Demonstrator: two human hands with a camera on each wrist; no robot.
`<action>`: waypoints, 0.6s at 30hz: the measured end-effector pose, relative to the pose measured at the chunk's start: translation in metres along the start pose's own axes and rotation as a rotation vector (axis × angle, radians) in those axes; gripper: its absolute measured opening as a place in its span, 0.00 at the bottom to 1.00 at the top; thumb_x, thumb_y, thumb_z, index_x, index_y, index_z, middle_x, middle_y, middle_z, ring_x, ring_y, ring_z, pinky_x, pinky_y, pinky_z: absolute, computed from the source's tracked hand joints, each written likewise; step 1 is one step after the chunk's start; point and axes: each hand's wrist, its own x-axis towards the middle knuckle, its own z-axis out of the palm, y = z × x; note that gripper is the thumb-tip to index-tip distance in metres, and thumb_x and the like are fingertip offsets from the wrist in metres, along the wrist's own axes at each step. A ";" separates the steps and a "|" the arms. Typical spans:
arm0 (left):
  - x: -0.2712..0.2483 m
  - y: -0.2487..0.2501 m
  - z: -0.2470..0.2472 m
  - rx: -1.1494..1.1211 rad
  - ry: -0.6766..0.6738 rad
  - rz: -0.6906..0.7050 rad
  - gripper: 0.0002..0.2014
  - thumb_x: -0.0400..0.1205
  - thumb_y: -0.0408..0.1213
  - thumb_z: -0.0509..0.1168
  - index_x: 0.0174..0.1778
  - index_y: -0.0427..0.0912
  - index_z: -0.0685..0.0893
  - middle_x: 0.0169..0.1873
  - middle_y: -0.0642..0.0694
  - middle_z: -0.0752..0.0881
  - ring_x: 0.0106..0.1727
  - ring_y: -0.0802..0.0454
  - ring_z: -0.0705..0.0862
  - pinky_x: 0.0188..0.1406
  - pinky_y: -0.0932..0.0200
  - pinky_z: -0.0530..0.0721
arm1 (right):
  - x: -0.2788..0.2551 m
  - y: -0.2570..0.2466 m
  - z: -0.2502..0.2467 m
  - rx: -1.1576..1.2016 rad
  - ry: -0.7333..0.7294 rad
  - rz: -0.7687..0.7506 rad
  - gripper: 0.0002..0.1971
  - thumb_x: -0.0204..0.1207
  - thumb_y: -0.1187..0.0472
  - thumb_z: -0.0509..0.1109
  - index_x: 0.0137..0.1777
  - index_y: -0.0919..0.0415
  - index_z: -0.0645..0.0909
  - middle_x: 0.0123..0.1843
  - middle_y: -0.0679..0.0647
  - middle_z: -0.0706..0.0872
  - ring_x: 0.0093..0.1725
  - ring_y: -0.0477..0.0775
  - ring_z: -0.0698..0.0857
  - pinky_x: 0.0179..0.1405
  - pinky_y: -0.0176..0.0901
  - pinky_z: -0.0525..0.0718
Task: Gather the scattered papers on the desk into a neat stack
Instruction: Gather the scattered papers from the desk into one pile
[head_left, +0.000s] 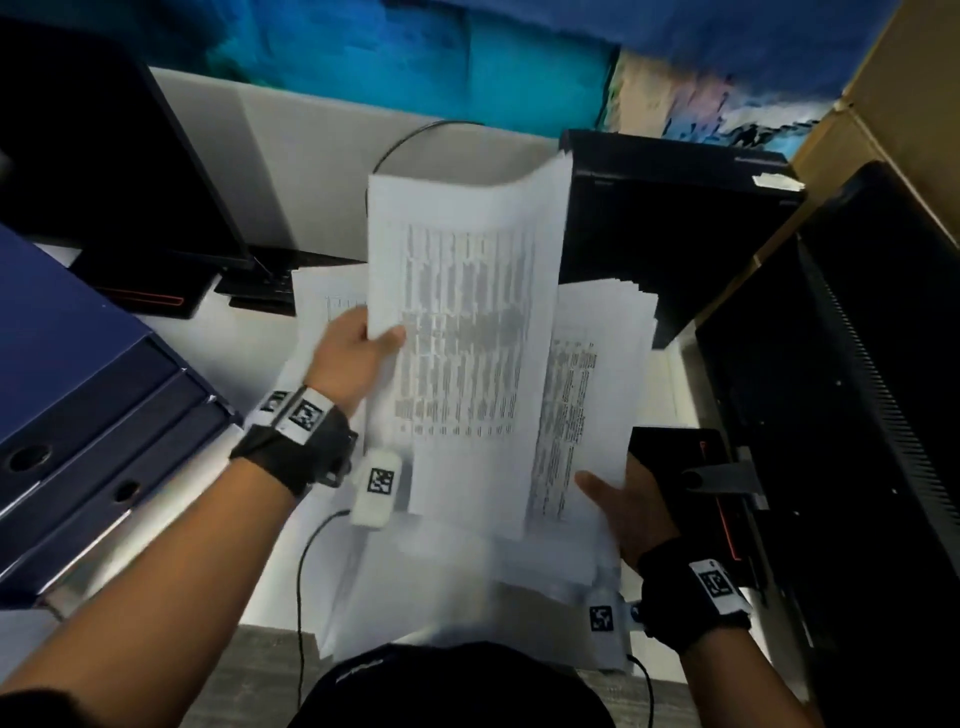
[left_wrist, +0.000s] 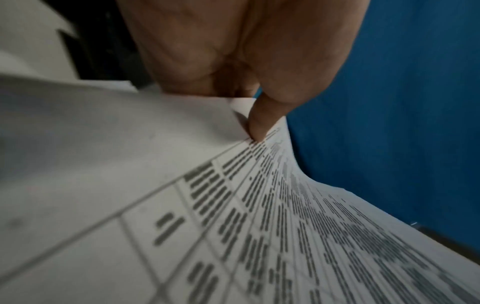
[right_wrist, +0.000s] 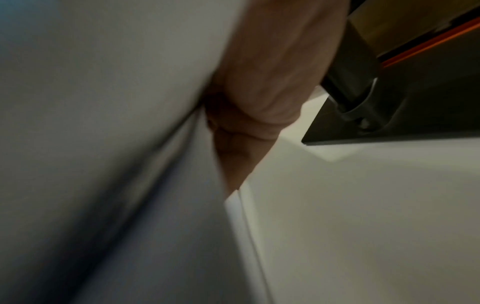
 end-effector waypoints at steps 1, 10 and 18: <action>-0.003 -0.014 0.010 0.031 -0.062 -0.062 0.14 0.80 0.42 0.67 0.61 0.49 0.85 0.60 0.48 0.88 0.62 0.44 0.86 0.66 0.37 0.81 | -0.002 -0.004 0.001 0.038 -0.044 0.006 0.16 0.78 0.74 0.69 0.58 0.54 0.82 0.47 0.45 0.93 0.48 0.43 0.91 0.47 0.37 0.88; -0.030 -0.068 0.053 0.151 -0.057 -0.186 0.12 0.86 0.42 0.62 0.63 0.49 0.70 0.55 0.44 0.84 0.52 0.45 0.84 0.48 0.51 0.83 | -0.011 -0.019 -0.002 0.326 -0.140 0.223 0.15 0.87 0.53 0.56 0.57 0.55 0.84 0.55 0.53 0.92 0.53 0.48 0.91 0.50 0.42 0.89; -0.053 -0.063 0.075 0.092 0.000 -0.069 0.18 0.85 0.37 0.64 0.67 0.49 0.64 0.43 0.52 0.85 0.37 0.55 0.84 0.29 0.63 0.80 | -0.013 0.005 -0.001 -0.005 -0.120 0.106 0.16 0.79 0.72 0.69 0.55 0.48 0.83 0.49 0.39 0.93 0.54 0.42 0.90 0.60 0.46 0.84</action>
